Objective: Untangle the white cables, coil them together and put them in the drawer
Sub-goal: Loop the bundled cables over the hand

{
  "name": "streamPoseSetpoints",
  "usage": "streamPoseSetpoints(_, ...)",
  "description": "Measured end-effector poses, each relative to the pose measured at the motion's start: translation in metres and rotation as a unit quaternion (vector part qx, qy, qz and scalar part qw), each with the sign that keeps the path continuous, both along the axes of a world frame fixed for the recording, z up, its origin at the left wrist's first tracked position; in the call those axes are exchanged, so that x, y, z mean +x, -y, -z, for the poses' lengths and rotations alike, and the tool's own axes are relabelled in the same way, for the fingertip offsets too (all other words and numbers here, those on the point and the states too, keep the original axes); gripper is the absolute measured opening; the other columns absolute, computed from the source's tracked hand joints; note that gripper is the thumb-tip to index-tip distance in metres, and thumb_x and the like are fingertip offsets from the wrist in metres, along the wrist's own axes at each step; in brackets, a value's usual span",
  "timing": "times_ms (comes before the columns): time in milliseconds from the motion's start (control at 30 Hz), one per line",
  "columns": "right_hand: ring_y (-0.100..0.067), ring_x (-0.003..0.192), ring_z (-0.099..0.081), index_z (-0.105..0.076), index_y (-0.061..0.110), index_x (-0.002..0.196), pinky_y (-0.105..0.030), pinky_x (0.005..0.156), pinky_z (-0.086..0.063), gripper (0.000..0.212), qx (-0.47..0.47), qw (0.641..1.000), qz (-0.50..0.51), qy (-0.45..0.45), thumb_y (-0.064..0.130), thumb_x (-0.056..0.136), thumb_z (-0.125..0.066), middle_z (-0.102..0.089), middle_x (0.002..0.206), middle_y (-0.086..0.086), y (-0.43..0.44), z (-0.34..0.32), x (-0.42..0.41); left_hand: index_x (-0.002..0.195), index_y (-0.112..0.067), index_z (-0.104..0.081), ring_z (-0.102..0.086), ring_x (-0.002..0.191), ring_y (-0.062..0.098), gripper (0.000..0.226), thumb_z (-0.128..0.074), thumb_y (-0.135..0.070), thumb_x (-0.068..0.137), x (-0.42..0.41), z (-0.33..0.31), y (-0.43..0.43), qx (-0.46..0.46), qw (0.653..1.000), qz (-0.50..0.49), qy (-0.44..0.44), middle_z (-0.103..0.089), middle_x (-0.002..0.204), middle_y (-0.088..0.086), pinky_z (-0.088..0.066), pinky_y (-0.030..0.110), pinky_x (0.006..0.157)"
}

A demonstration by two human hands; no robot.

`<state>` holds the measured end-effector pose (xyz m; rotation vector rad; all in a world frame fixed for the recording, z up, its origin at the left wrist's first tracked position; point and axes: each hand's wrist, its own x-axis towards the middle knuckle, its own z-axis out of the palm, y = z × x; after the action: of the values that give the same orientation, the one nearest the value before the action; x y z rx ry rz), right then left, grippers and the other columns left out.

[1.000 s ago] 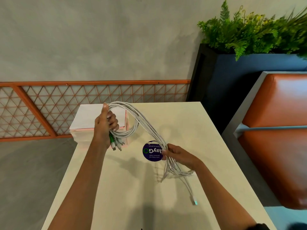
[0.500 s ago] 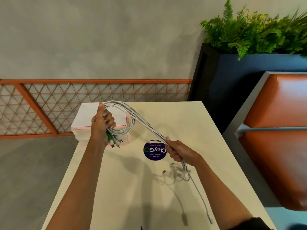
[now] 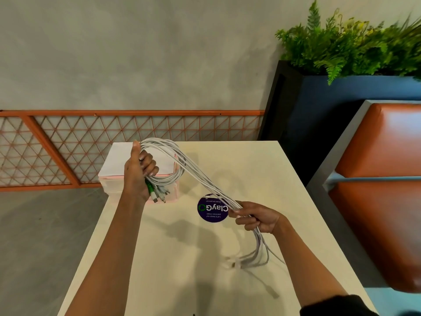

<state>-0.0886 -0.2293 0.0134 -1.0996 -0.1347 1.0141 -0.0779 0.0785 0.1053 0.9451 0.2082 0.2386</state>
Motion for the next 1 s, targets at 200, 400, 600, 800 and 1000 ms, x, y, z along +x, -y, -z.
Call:
streamPoseSetpoints(200, -0.008, 0.053, -0.047, -0.059, 0.008, 0.096, -0.017, 0.05, -0.04, 0.017, -0.135, 0.976, 0.068, 0.154, 0.024, 0.092, -0.06, -0.055, 0.068, 0.002, 0.0, 0.0, -0.003, 0.062, -0.022, -0.032, -0.019, 0.035, 0.003, 0.044, -0.044, -0.044, 0.098, -0.001, 0.0, 0.001, 0.004, 1.0, -0.003, 0.001, -0.024, 0.044, -0.011, -0.02, 0.016, 0.037)
streamPoseSetpoints(400, -0.011, 0.052, -0.022, -0.065, 0.002, 0.1, -0.021, 0.047, -0.022, 0.041, -0.257, 0.904, 0.157, 0.304, 0.039, 0.097, -0.047, -0.028, 0.056, 0.006, -0.008, -0.006, -0.006, 0.062, -0.022, -0.032, -0.02, 0.035, 0.004, 0.044, -0.043, -0.044, 0.099, 0.001, -0.004, 0.002, 0.011, 1.0, -0.013, 0.001, -0.025, 0.043, -0.011, -0.021, 0.016, 0.037)
streamPoseSetpoints(600, -0.005, 0.045, -0.021, -0.057, 0.007, 0.088, -0.017, 0.041, -0.016, 0.032, -0.157, 0.964, 0.084, 0.197, 0.039, 0.09, -0.057, -0.032, 0.052, 0.008, 0.001, -0.017, -0.006, 0.063, -0.022, -0.031, -0.018, 0.034, 0.005, 0.044, -0.041, -0.044, 0.099, 0.005, -0.004, -0.01, -0.004, 1.0, -0.012, 0.001, -0.024, 0.043, -0.011, -0.019, 0.017, 0.037)
streamPoseSetpoints(800, -0.011, 0.048, -0.04, -0.066, 0.005, 0.092, -0.019, 0.051, -0.04, 0.04, -0.174, 0.965, 0.048, 0.192, 0.037, 0.095, -0.043, -0.038, 0.055, -0.004, 0.015, -0.031, 0.003, 0.063, -0.022, -0.031, -0.018, 0.034, 0.004, 0.044, -0.042, -0.045, 0.099, 0.005, -0.005, -0.02, 0.0, 1.0, -0.011, 0.014, -0.023, 0.043, -0.012, -0.017, 0.017, 0.037)
streamPoseSetpoints(1000, -0.009, 0.054, -0.041, -0.056, 0.017, 0.071, -0.023, 0.058, -0.038, 0.047, -0.337, 0.889, 0.077, 0.301, 0.053, 0.096, -0.04, -0.044, 0.061, 0.002, 0.009, -0.026, 0.012, 0.063, -0.022, -0.032, -0.018, 0.035, 0.003, 0.044, -0.042, -0.045, 0.099, 0.005, -0.005, -0.018, 0.019, 0.999, -0.023, 0.015, -0.024, 0.043, -0.012, -0.018, 0.017, 0.038)
